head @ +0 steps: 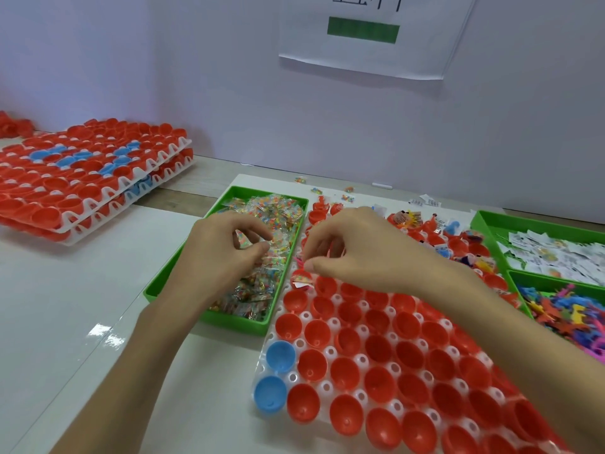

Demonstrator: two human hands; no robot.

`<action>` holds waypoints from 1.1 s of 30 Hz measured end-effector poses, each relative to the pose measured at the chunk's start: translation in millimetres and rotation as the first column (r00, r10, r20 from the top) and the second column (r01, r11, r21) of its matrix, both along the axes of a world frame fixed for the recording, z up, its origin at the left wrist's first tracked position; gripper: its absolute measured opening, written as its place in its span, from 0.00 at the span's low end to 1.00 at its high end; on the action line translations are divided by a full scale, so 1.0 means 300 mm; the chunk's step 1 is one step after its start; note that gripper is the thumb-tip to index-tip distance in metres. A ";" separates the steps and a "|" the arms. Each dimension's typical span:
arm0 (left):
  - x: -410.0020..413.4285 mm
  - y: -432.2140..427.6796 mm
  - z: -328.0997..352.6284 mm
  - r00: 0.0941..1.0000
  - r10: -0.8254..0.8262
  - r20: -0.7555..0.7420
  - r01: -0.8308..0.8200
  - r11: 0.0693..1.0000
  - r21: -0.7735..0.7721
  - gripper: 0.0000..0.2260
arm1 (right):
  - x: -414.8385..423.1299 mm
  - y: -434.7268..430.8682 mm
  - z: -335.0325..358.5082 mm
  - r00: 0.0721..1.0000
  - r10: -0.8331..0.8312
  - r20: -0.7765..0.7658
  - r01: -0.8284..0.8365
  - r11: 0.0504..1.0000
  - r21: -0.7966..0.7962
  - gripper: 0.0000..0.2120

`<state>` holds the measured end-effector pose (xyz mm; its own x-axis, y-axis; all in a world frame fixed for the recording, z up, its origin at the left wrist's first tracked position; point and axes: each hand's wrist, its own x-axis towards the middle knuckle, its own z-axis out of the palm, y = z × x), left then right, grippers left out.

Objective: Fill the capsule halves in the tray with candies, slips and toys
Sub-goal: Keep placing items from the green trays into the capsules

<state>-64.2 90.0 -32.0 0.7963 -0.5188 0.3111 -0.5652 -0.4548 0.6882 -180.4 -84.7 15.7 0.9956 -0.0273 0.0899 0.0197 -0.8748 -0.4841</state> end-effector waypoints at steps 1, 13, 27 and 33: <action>0.001 0.000 -0.001 1.000 0.009 0.001 -0.009 1.000 0.015 0.08 | -0.013 -0.013 0.015 0.999 -0.024 0.036 0.023 0.999 0.024 0.03; 0.004 -0.021 -0.020 0.988 0.140 0.065 -0.146 0.984 0.105 0.07 | -0.421 -0.642 0.015 0.640 -0.746 0.182 0.720 0.666 0.195 0.06; 0.066 0.005 -0.064 0.992 0.128 -0.008 -0.125 0.945 -0.304 0.09 | -0.501 -0.813 -0.156 0.553 -0.832 -0.035 0.833 0.553 0.019 0.07; 0.046 -0.016 -0.101 0.998 0.035 -0.043 -0.048 0.934 -0.355 0.09 | -0.501 -0.802 -0.126 0.550 -0.831 0.081 0.795 0.551 0.254 0.05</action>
<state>-50.4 85.1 -62.4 0.8286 -0.3455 0.4404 -0.5235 -0.1994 0.8284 -330.8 -325.2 -22.0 0.5033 -0.8491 0.1604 -0.5609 -0.4622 -0.6869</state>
